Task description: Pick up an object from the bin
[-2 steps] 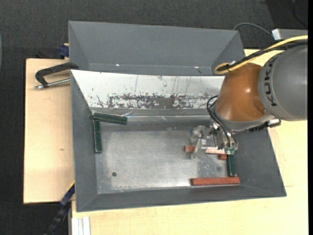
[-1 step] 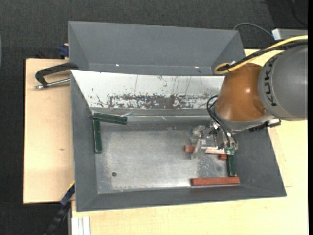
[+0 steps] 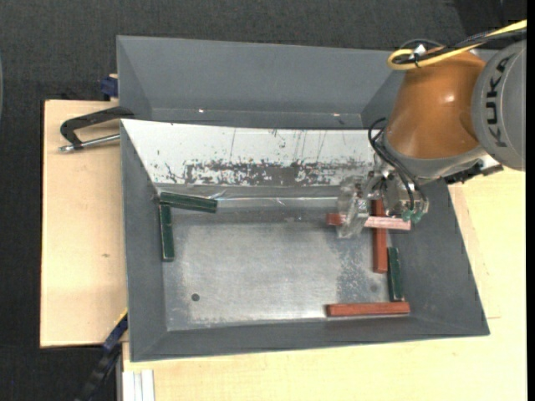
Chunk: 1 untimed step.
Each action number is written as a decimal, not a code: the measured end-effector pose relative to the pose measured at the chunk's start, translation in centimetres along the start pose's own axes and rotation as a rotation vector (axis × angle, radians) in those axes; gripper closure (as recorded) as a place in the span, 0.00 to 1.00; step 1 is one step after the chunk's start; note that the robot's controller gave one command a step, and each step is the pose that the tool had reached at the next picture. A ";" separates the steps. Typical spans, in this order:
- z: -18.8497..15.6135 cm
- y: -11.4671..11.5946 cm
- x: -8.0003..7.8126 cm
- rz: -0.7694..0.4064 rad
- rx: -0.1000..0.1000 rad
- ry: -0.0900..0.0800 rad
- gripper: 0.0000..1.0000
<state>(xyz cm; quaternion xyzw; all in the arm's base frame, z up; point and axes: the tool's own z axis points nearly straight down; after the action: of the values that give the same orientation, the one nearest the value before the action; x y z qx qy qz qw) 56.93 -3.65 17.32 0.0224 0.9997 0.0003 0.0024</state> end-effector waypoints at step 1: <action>0.0 0.0 0.0 0.000 0.000 0.000 1.00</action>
Offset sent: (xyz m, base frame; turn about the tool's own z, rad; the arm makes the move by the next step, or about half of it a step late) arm 0.0256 0.0019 0.0764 -0.0481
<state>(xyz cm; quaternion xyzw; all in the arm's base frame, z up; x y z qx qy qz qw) 56.92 -3.65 17.32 0.0224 0.9997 0.0003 0.0023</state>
